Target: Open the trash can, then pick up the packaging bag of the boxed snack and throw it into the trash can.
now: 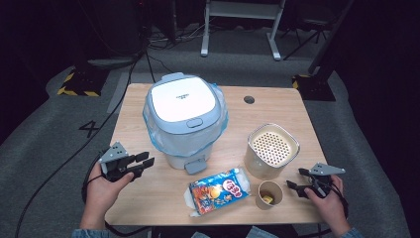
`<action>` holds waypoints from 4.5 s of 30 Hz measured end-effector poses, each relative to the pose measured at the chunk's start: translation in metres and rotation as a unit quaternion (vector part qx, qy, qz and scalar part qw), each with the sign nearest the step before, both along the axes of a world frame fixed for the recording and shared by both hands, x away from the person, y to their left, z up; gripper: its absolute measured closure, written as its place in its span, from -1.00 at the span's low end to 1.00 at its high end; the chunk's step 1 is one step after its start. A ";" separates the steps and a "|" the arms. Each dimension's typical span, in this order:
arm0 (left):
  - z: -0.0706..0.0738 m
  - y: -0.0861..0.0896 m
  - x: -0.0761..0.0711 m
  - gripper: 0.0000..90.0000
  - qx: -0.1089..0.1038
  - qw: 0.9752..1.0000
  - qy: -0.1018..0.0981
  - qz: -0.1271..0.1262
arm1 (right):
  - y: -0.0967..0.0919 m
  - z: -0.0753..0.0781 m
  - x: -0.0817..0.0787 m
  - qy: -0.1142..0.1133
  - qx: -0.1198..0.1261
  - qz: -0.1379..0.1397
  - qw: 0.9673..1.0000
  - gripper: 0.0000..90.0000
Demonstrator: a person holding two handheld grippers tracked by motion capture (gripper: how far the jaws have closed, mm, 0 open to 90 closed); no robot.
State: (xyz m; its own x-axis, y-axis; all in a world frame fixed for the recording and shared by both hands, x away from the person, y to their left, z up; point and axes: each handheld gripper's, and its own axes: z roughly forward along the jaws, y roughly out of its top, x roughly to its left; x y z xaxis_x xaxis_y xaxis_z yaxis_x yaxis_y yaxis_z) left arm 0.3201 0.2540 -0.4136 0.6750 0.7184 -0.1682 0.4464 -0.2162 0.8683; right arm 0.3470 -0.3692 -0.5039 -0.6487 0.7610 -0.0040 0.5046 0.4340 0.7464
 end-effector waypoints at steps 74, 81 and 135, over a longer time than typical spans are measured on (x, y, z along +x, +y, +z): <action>0.124 -0.116 0.049 1.00 0.038 0.990 -0.078 -0.113 | 0.000 0.000 0.001 -0.001 -0.002 0.000 1.000 -0.50; 0.123 -0.116 0.049 1.00 0.028 0.990 -0.072 -0.117 | 0.000 0.000 0.001 -0.001 -0.002 0.000 1.000 -0.50; -0.057 -0.211 0.054 -0.06 0.131 0.965 0.105 -0.202 | 0.000 0.000 0.001 -0.001 -0.002 0.001 1.000 -0.51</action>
